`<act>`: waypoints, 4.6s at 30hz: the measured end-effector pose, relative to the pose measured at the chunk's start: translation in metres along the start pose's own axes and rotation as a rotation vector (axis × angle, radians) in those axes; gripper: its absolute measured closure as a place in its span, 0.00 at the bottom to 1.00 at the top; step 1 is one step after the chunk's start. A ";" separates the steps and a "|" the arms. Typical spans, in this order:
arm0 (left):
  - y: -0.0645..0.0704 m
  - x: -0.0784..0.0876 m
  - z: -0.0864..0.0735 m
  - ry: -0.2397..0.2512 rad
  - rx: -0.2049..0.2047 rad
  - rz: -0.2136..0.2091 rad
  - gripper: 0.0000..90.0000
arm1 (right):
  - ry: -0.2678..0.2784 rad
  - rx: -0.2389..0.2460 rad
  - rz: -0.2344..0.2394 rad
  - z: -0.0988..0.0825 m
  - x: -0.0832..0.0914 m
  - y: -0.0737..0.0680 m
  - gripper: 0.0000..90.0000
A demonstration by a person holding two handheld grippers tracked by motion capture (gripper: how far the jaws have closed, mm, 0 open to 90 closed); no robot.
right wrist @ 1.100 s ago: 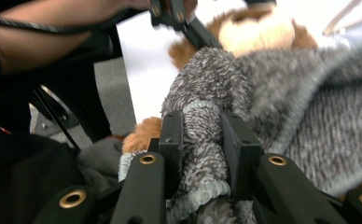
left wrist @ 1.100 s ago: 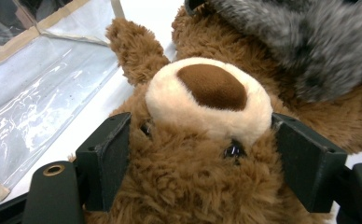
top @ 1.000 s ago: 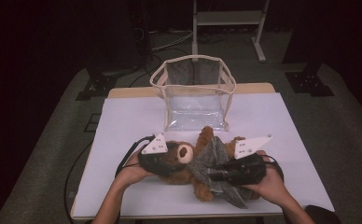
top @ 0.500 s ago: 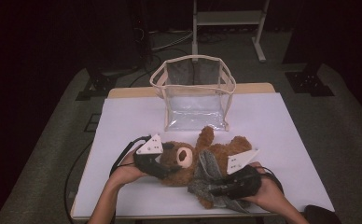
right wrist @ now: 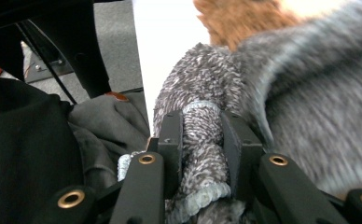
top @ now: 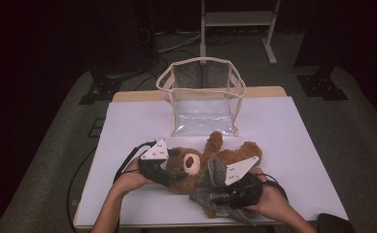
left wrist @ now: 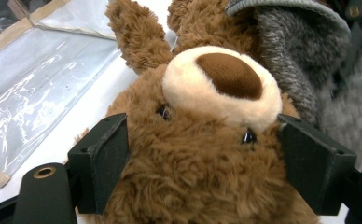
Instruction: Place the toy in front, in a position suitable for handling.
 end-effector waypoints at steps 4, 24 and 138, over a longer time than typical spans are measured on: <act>-0.001 -0.003 -0.002 0.007 0.022 -0.009 0.22 | 0.070 -0.014 -0.066 -0.002 0.029 -0.002 0.79; 0.006 -0.005 -0.005 -0.014 -0.013 -0.035 0.23 | 0.093 0.088 -0.134 0.037 -0.007 0.031 0.54; 0.022 -0.052 0.004 -0.008 -0.031 -0.052 0.40 | 0.116 0.014 -0.160 0.020 0.018 0.030 0.79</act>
Point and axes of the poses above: each handheld gripper's, and its own axes: x roughly backward along the jaws, z roughly out of its top, y roughly to its right, the point moved 3 cm from there along -x, roughly forward along the jaws, and after that the axes turned 3 degrees about x, right-handed, at the moved point
